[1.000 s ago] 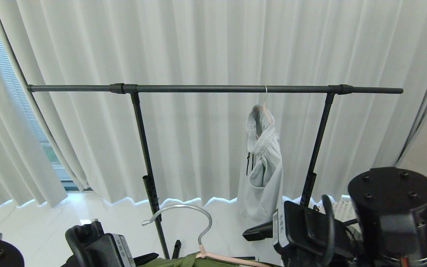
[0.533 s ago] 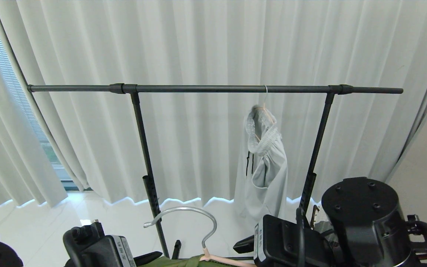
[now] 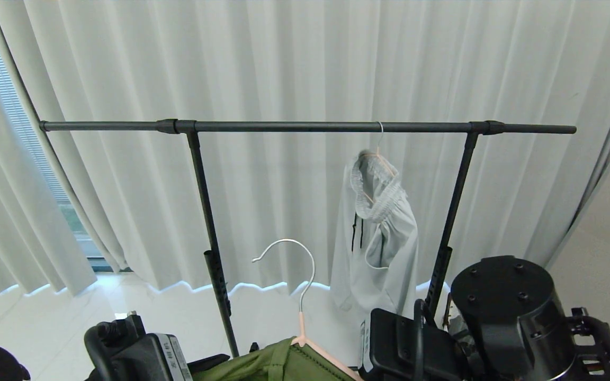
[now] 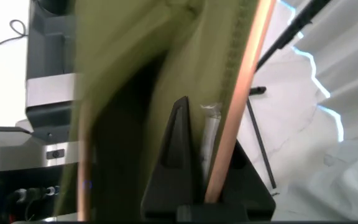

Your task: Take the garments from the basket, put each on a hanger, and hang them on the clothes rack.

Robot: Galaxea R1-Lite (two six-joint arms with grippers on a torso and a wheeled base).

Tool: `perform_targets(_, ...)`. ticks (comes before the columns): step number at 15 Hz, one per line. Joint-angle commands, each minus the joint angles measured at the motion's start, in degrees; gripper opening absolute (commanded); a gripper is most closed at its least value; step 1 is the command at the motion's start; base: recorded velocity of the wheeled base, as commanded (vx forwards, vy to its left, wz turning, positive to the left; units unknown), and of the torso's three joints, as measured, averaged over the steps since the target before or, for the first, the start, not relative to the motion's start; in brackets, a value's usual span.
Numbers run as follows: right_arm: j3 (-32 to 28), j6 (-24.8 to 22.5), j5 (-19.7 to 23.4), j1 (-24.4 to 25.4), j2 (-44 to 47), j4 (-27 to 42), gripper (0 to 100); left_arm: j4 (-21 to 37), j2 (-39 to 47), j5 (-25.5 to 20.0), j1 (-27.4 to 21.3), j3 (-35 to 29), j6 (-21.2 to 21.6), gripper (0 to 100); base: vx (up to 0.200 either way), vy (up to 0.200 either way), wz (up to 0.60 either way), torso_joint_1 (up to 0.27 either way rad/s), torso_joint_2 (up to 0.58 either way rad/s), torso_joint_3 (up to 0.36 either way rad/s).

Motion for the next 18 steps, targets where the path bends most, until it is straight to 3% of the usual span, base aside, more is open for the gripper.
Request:
perform_targets(1, -0.1, 0.0, -0.2, 0.0, 0.0, -0.3, 0, 0.1, -0.1, -0.1, 0.0, 0.0, 0.1, 0, 0.000, 0.000, 0.00, 0.000, 0.00, 0.000)
perform_targets(5, -0.1, -3.1, -0.5, -0.1, -0.7, -0.4, 0, 0.1, 0.0, -0.1, -0.6, 0.0, 0.1, 0, 0.000, 0.000, 0.00, 0.000, 0.00, 0.000)
perform_targets(6, -0.1, -3.9, -0.5, -0.1, -0.7, -0.4, 0, 0.1, 0.1, -0.1, -0.6, 0.0, 0.1, 100, 0.000, 0.000, 0.00, 0.000, 0.00, 0.000)
perform_targets(10, -0.3, -5.1, -1.6, -0.3, -2.4, -0.5, 0, 0.0, -0.3, 0.0, 0.0, 0.2, -0.1, 100, 0.000, 0.000, 0.00, 0.000, 0.00, 0.000)
perform_targets(12, 0.5, -5.1, -2.2, -0.4, -5.0, -0.4, 0, -0.3, -0.3, 0.0, 2.7, 0.3, -0.1, 100, 0.000, 0.000, 0.00, 0.000, 0.00, 0.000)
perform_targets(15, 2.6, -6.5, -3.3, -3.4, -7.5, -0.3, 0, -4.1, -1.1, 0.0, 5.9, 3.2, -0.1, 100, 0.000, 0.000, 0.00, 0.000, 0.00, 0.000)
perform_targets(18, 4.1, -12.2, -4.3, -9.3, -10.3, -0.3, 0, -5.2, -4.0, 0.0, 10.2, 6.8, -0.4, 100, 0.000, 0.000, 0.00, 0.000, 0.00, 0.000)
